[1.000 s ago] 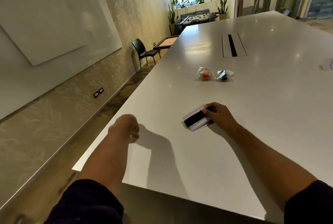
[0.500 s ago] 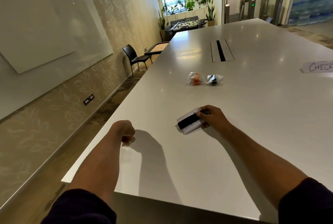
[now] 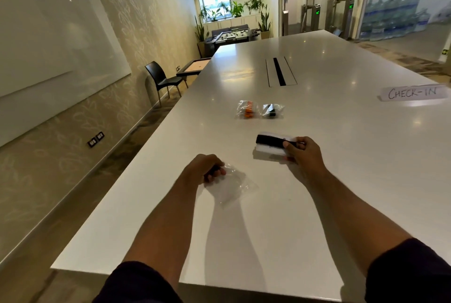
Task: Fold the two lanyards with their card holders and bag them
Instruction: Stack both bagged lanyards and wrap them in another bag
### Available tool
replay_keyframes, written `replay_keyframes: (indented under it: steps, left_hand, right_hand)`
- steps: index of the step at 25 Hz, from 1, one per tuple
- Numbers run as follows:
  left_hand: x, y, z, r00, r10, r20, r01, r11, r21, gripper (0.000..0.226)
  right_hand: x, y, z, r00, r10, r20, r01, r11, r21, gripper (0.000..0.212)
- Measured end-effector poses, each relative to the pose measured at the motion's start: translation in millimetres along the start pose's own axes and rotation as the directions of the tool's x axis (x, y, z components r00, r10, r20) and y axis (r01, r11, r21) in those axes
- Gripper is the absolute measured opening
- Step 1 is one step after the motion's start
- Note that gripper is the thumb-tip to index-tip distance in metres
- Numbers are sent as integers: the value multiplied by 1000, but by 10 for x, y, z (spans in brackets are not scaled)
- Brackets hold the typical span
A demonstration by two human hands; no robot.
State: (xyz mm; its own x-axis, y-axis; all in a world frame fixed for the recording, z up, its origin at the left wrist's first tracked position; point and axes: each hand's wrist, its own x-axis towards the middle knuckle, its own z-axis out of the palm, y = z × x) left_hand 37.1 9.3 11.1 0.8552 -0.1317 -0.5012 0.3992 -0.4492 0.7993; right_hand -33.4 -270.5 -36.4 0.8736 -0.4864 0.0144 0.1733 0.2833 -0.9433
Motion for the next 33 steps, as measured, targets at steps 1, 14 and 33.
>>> replay_keyframes:
  steps: [1, 14, 33]
  left_hand:
    - [44, 0, 94, 999, 15, -51, -17, 999, -31, 22]
    - [202, -230, 852, 695, 560, -451, -502, 827, 253, 10]
    - [160, -322, 910, 620, 764, -176, -578, 597, 557, 9]
  right_hand:
    - [-6, -12, -4, 1000, -1, -4, 2, 1000, 25, 24]
    - [45, 69, -27, 999, -5, -48, 6, 1000, 14, 25]
    - [22, 99, -44, 999, -32, 8, 32, 993, -110, 29]
